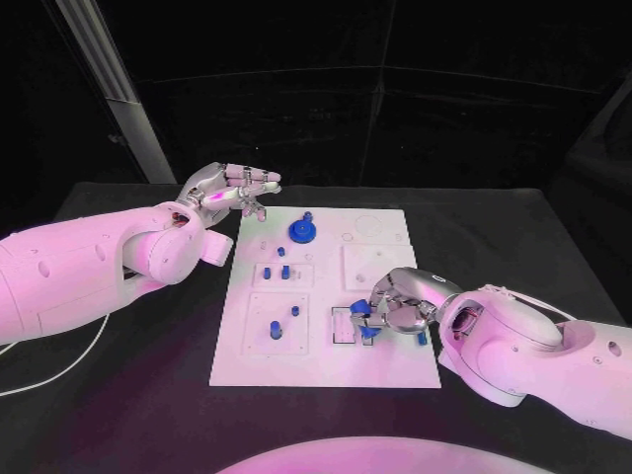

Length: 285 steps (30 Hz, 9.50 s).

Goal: Assemble the parts on the task board

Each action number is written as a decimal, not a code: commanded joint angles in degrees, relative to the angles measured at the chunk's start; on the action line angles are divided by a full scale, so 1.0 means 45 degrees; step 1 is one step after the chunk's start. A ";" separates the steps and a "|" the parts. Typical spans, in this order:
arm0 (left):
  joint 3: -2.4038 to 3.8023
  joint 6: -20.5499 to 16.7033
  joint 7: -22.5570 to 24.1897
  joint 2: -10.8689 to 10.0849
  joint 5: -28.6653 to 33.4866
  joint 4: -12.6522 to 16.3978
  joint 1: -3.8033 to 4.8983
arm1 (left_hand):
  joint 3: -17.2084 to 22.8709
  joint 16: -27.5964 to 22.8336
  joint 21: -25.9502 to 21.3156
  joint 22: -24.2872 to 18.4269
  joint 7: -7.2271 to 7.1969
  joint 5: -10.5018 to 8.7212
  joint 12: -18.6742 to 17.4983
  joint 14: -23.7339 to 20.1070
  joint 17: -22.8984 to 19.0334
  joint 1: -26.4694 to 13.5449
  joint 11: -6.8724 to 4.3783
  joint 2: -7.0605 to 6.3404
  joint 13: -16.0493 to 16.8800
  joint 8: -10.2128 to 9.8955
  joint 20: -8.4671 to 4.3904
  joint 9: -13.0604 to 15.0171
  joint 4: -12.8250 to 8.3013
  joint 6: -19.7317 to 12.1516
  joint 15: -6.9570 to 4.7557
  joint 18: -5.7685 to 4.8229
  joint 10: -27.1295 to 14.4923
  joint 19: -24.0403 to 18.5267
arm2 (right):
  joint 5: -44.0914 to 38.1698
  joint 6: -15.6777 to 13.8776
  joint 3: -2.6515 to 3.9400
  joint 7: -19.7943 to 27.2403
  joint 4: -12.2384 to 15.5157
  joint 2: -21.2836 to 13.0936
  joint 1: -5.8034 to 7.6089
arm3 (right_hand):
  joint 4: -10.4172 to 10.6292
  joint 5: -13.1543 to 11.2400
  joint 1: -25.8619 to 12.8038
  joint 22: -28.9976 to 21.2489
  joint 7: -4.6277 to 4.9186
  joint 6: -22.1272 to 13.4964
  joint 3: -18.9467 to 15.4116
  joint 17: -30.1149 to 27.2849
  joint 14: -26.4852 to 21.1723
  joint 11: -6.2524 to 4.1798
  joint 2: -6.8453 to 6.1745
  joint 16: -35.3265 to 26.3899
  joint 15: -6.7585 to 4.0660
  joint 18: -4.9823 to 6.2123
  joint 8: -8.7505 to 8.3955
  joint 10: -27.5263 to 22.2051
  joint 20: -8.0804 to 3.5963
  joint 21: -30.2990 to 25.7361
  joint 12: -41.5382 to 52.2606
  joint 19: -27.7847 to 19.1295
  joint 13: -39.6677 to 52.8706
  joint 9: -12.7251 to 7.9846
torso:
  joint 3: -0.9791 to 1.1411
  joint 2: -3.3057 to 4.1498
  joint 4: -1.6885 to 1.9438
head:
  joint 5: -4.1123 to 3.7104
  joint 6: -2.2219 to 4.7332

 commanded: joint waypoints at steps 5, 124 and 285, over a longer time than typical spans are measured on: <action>0.0010 0.0135 0.0056 0.0004 0.0033 0.0062 0.0018 | -0.0035 -0.0002 -0.0083 -0.0019 0.0068 0.0067 0.0055 -0.0086 -0.0022 -0.0012 -0.0018 0.0056 -0.0015 0.0047 0.0032 -0.0004 0.0006 -0.0010 -0.0017 0.0182 -0.0103 -0.0042 | 0.1076 0.0893 0.0004 -0.0438 -0.0287 0.0525 0.0019 | -0.0010 -0.0245 -0.0437 0.0011 -0.0220 0.0335 -0.0252 -0.0003 0.0727 -0.0179 0.0145 0.0051 -0.0197 -0.0227 0.0215 0.0113 -0.0138 0.0032 0.0038 0.0026 0.0111 0.0295 | -0.0011 0.0002 -0.0024 | 0.0031 -0.0046; 0.0001 0.0097 0.0015 -0.0080 0.0034 0.0041 0.0018 | -0.0056 0.0003 -0.0112 -0.0044 0.0083 0.0071 0.0108 -0.0101 -0.0068 0.0014 -0.0013 0.0062 -0.0020 0.0048 0.0031 -0.0009 -0.0002 -0.0043 -0.0018 0.0184 -0.0139 -0.0027 | -0.1691 0.2252 0.0006 -0.0902 0.0126 -0.2473 0.0043 | -0.1039 -0.2491 0.0538 -0.0346 0.0011 0.0118 -0.0514 0.0163 0.0716 0.0013 -0.0145 -0.0260 -0.0041 -0.0152 -0.0713 -0.0470 -0.0005 -0.0372 -0.2274 -0.0128 -0.1232 0.0647 | 0.0017 -0.0015 -0.0059 | -0.0462 0.0013; -0.0018 0.0129 -0.0119 -0.0130 0.0034 0.0075 0.0022 | -0.0073 0.0006 -0.0145 -0.0073 0.0084 0.0075 0.0182 -0.0116 -0.0127 0.0017 -0.0014 0.0109 -0.0022 0.0074 0.0031 -0.0006 0.0024 -0.0037 -0.0018 0.0184 -0.0153 -0.0008 | 0.2726 0.2179 0.0003 -0.0147 -0.0634 -0.0016 0.0034 | -0.0971 -0.3608 0.0034 0.0509 -0.0474 0.1953 0.0837 0.0993 0.0882 -0.0408 -0.0424 0.0149 -0.0397 -0.0299 -0.1589 0.0615 -0.0341 -0.0004 -0.0761 0.0228 0.0394 0.1042 | 0.0014 -0.0024 -0.0049 | -0.0300 -0.0300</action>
